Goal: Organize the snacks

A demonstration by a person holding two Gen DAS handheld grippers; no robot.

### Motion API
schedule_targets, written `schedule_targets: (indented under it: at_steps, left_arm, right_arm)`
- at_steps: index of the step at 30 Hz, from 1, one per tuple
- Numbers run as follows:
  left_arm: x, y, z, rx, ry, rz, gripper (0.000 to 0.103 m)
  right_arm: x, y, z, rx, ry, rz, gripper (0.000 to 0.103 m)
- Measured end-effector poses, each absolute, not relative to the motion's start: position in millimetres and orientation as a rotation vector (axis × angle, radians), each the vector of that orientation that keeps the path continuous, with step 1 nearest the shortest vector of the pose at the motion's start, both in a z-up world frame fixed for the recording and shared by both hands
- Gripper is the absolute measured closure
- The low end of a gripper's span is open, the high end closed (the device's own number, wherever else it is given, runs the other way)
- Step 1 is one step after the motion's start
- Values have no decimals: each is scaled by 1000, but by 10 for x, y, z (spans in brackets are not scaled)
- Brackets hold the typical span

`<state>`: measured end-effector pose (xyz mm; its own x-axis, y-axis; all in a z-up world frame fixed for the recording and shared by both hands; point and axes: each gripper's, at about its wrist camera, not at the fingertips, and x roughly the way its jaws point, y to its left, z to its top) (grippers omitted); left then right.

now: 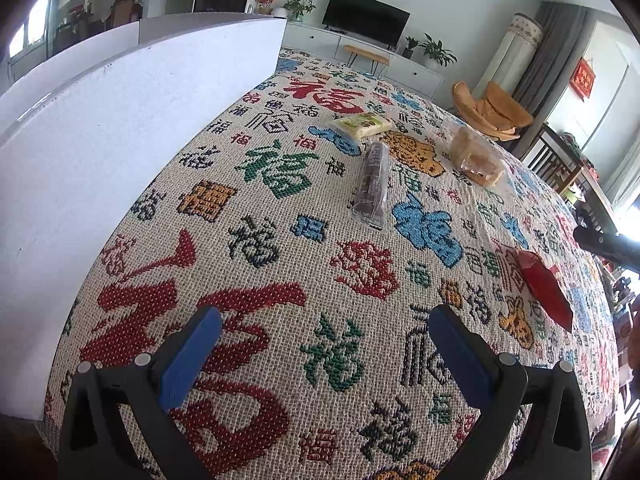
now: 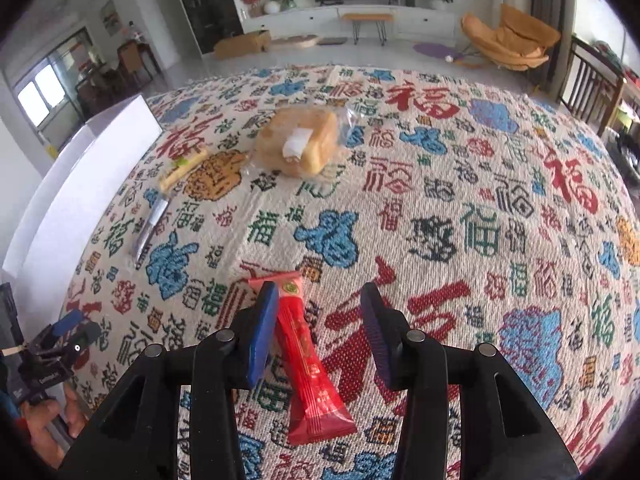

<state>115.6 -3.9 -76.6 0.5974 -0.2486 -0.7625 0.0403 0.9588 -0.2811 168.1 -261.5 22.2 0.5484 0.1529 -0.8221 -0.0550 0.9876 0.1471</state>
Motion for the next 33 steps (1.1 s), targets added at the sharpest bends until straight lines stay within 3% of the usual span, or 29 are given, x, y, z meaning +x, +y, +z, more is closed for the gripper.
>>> schedule_targets:
  at_steps: [5,11,20,22,23,24,33]
  left_arm:
    - [1165,-49,-780,-240,926,-167,1]
    - [1163,-40,-778,-242,923,-162,1]
    - [1180,-62,-791,-235,931,-165,1]
    - [1191,-65,-799,-236,934,-165,1]
    - [1192,-67,-798,-236,933,-166,1]
    - [1193,-70,-797,-236,932,-167,1]
    - [1170,-34,-784,-248,927,-166,1]
  right_arm:
    - [1893,-2508,333,18,999,142,44]
    - [2000,-2184,-170,-113,1190,256,44]
    - [1736,-2102,-430,-203,1255,289,44]
    - [1685,-2129,-441,-204,1255,284,51]
    - [1671,-2132,-439,-204,1252,278,72]
    - [1654,-2140,-440,-203,1250,272,81]
    - [1615,-2534,-85,-3,1070,100,85]
